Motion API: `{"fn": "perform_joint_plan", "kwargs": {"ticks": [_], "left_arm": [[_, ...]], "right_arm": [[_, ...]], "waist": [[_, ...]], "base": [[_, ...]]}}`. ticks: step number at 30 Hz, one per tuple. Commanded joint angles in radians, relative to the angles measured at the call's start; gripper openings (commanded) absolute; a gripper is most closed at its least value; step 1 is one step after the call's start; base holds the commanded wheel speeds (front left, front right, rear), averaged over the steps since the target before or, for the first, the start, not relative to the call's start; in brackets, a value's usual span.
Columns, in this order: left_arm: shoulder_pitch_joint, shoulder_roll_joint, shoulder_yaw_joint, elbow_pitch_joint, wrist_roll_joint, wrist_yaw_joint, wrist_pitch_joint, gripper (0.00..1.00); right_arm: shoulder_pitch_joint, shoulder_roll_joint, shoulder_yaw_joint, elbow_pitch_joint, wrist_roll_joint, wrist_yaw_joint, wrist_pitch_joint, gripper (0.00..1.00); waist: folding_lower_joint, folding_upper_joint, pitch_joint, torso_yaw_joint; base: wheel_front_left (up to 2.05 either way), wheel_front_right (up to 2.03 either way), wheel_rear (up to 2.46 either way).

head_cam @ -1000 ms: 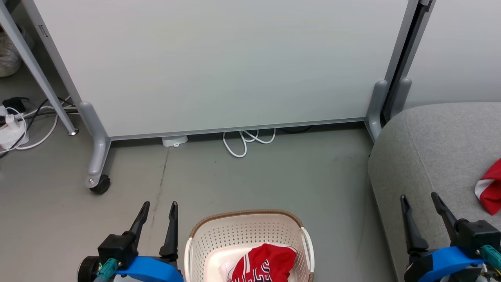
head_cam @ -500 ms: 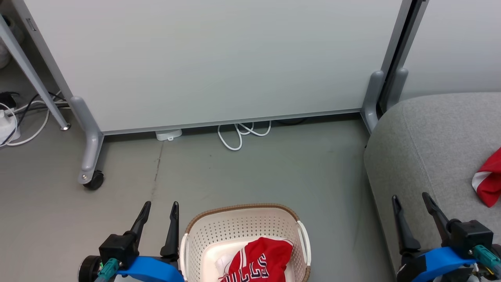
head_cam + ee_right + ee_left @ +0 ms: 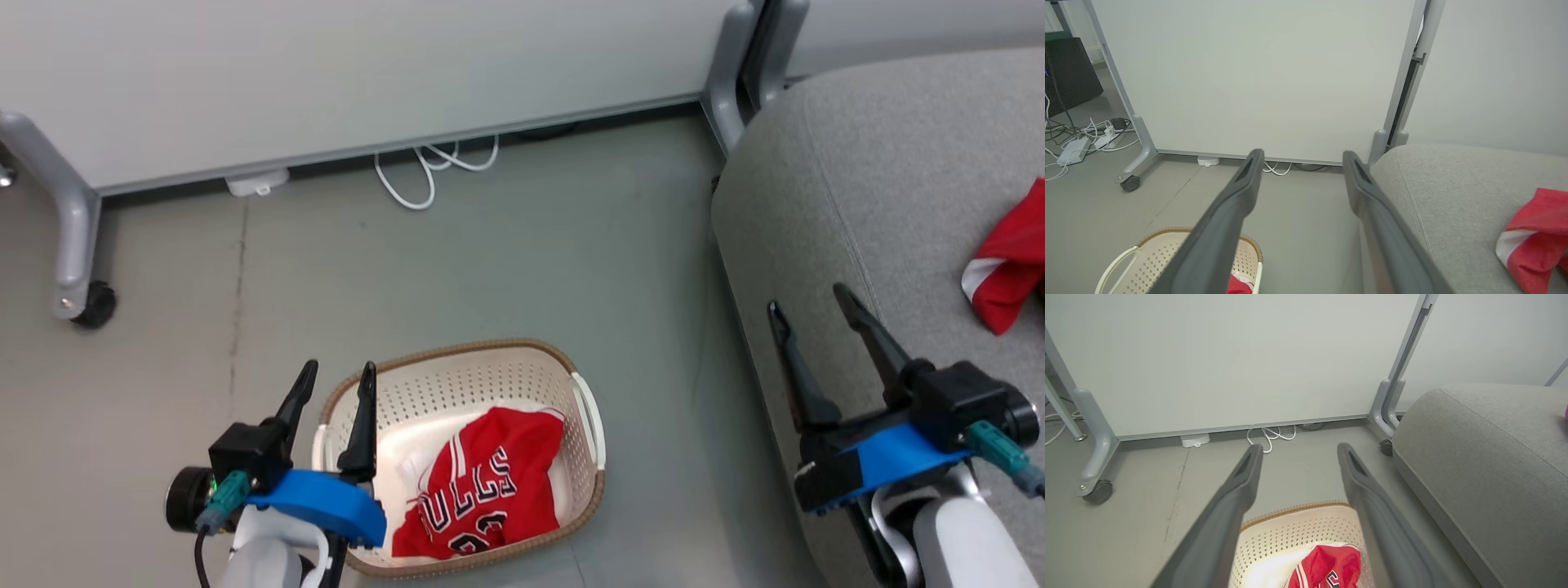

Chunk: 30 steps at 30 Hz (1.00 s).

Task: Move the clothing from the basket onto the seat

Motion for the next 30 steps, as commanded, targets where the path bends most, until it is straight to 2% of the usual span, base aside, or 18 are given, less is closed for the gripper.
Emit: {"fn": "perform_joint_plan", "kwargs": {"ticks": [1, 2, 13, 19, 30], "left_arm": [[-0.051, 0.003, -0.006, 0.012, -0.009, -0.001, -0.003, 1.00], [-0.051, 0.003, -0.006, 0.012, -0.009, -0.001, -0.003, 1.00], [-0.273, 0.008, -0.104, 0.183, -0.051, -0.001, -0.003, 1.00], [-0.371, 0.038, -0.168, 0.256, -0.055, -0.001, -0.003, 1.00], [-0.472, 0.096, -0.258, 0.369, -0.035, -0.001, -0.003, 1.00]], "right_arm": [[-0.048, -0.006, 0.001, -0.014, 0.011, 0.000, -0.008, 1.00], [-0.048, -0.006, 0.001, -0.014, 0.011, 0.000, -0.008, 1.00], [-0.223, 0.022, 0.022, -0.052, 0.079, 0.000, -0.041, 1.00], [-0.290, 0.039, 0.066, -0.062, 0.113, 0.000, -0.070, 1.00], [-0.376, 0.063, 0.138, -0.054, 0.134, 0.000, -0.126, 1.00]], "waist": [[-0.0002, 0.0000, 0.120, -0.067], [-0.0002, 0.0000, 0.120, -0.067], [-0.0002, 0.0000, 0.413, -0.129], [-0.0002, 0.0000, 0.540, -0.166], [-0.0002, 0.0000, 0.683, -0.233]], "base": [[0.00, 0.00, 0.00], [0.00, 0.00, 0.00], [0.00, 0.00, 0.00], [0.00, 0.00, 0.00], [0.00, 0.00, 0.00]]}}
